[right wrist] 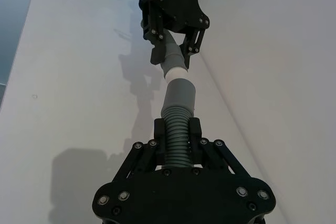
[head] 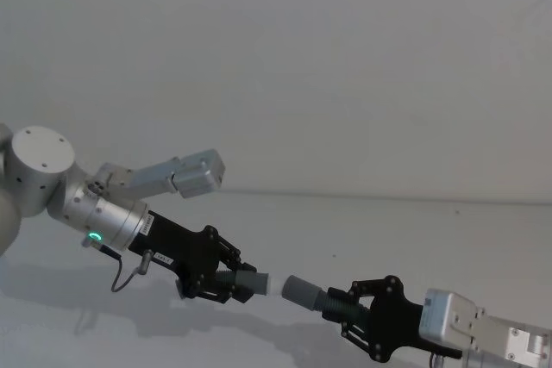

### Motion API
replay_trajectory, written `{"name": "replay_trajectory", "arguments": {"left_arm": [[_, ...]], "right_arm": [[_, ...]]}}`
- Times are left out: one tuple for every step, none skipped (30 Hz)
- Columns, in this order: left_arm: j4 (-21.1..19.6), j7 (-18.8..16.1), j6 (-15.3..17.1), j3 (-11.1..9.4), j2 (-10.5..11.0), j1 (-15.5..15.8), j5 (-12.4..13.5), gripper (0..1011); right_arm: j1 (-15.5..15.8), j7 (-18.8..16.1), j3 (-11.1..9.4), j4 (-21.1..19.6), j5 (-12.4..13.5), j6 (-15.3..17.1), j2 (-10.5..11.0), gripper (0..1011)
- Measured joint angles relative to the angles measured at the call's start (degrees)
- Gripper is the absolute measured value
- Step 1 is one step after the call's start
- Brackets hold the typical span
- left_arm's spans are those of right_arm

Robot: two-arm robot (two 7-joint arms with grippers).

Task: Use both hands to pick up one end of the pipe from the table, align the ends, and insert them.

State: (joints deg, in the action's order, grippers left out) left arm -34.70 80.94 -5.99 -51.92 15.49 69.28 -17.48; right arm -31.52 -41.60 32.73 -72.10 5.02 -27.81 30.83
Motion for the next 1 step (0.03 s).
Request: {"name": "replay_trajectory", "arguments": {"left_arm": [[0.0,0.0,0.0,0.0,0.0,0.0,0.0,331]], "right_arm": [[0.0,0.0,0.0,0.0,0.0,0.0,0.0,237]]}}
